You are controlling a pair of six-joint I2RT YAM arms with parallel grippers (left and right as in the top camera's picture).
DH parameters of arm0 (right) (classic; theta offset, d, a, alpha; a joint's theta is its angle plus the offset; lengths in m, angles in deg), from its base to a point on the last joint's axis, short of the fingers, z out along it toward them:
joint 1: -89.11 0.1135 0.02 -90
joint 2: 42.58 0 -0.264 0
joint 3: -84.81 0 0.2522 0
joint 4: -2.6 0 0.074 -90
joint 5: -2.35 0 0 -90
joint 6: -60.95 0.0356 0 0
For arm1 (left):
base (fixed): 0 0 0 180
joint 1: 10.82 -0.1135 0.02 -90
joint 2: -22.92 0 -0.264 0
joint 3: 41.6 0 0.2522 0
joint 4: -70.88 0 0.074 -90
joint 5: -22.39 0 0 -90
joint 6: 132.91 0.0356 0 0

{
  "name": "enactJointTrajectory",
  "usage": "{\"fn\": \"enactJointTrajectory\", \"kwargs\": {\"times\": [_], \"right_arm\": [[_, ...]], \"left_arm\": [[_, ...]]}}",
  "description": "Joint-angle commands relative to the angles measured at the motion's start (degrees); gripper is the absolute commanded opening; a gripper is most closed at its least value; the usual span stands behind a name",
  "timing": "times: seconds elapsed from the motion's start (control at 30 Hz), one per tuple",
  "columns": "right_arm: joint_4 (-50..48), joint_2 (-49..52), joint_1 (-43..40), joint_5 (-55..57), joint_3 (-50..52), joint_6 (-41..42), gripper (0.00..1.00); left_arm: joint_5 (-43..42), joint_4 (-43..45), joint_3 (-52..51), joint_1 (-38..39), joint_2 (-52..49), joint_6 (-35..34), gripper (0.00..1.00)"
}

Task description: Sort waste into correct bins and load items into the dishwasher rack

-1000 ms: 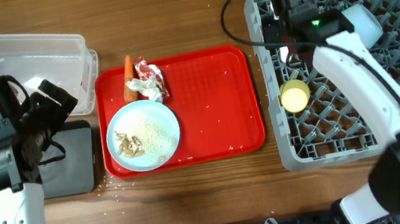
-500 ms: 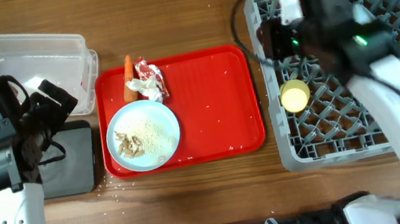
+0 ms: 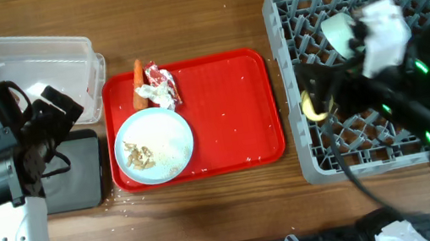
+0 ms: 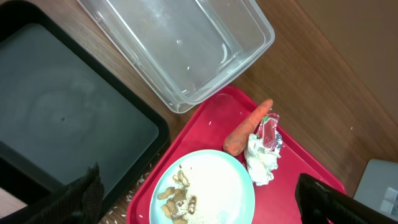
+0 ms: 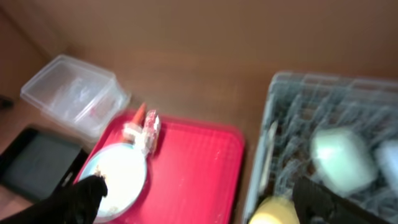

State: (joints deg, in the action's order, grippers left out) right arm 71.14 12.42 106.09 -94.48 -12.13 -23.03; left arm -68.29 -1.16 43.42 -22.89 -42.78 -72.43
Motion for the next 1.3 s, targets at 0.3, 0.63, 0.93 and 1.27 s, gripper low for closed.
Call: {"fn": "enactJointTrajectory", "kwargs": {"times": [0.3, 0.63, 0.93, 1.27], "right_arm": [[-36.09, -37.62, -7.48, 6.82, 52.87, -2.6, 1.0], [-59.71, -54.8, -7.63, 6.82, 82.88, -1.36, 1.0], [-55.21, -54.49, -7.63, 6.82, 82.88, -1.51, 1.0], [-55.17, -53.33, -7.63, 6.82, 82.86, -1.46, 1.0]], "left_arm": [[0.35, 0.15, 1.03, -0.31, -0.11, -0.79, 1.0], [0.35, 0.15, 1.03, -0.31, -0.11, -0.79, 1.0], [0.35, 0.15, 1.03, -0.31, -0.09, -0.79, 1.0], [0.35, 0.15, 1.03, -0.31, -0.11, -0.79, 1.0]]}}
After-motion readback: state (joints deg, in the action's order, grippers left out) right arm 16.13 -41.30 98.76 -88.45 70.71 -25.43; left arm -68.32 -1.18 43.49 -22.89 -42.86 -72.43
